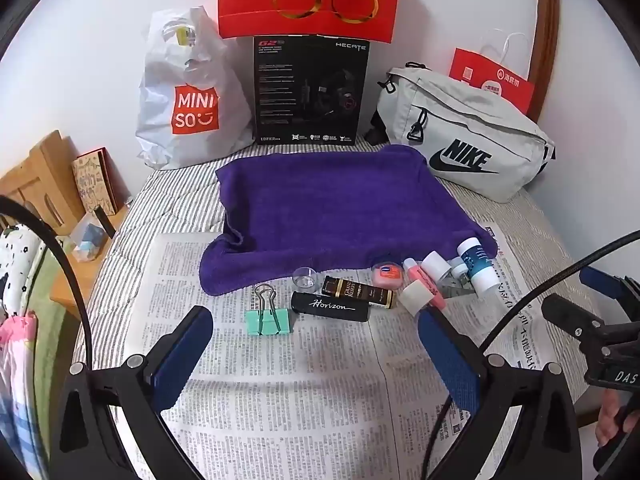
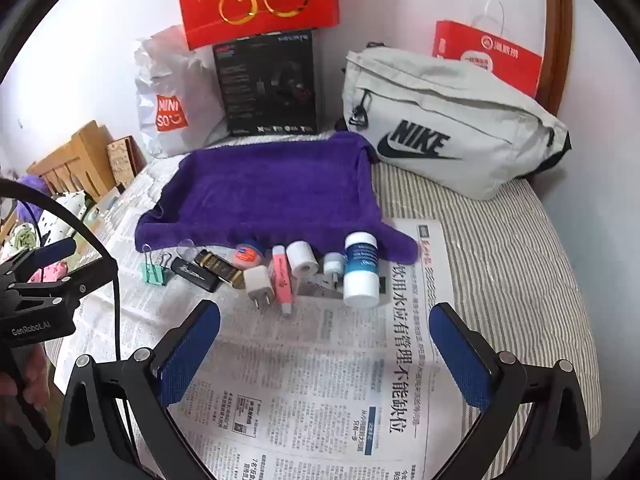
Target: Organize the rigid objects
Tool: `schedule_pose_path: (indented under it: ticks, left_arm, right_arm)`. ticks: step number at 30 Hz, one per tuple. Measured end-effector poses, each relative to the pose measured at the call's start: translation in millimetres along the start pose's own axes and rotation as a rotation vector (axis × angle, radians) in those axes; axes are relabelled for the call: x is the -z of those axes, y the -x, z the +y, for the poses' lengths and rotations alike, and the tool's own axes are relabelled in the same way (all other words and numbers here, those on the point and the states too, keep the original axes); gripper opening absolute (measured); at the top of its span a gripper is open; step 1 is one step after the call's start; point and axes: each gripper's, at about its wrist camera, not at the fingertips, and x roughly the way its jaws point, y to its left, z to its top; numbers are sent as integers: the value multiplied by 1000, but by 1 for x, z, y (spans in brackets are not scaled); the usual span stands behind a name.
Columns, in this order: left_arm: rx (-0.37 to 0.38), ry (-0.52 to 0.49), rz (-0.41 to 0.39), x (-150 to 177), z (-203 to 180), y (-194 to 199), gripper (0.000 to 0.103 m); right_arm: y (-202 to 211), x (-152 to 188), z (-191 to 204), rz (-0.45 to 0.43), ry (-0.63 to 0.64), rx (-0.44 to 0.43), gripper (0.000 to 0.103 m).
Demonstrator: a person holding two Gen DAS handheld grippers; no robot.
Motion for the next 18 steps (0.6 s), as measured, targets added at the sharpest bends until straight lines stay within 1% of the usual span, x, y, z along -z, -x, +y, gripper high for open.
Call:
schedule_pose_path:
  ticks: [2,3,5,7,10,11,18]
  left_arm:
    - [0,1,1,1,-1,0,103]
    - [-2,1,-1,1,-2,0,103]
    - [-9,-9,-19,1,-4,9,103]
    - [-13,-4,-20,1,-4,11,103]
    - [-8,9,-18,3,-4,15,103]
    - [4,13,-10,2,4,11,103]
    - [7,19,-9,4,7,15,103]
  right_arm:
    - [-4,-1,-2,14,-5,5,103]
    - [-3,-7,6,25,13,28,103]
    - [-2,-5,11,-1,7,26,103]
    - [3,-1,3,-18,-9,-11,103]
    - [3,0,5,-7,13,-7,103]
    - [4,0,6,-8,15,-4,103]
    - [9,1,4,-20,9,4,103]
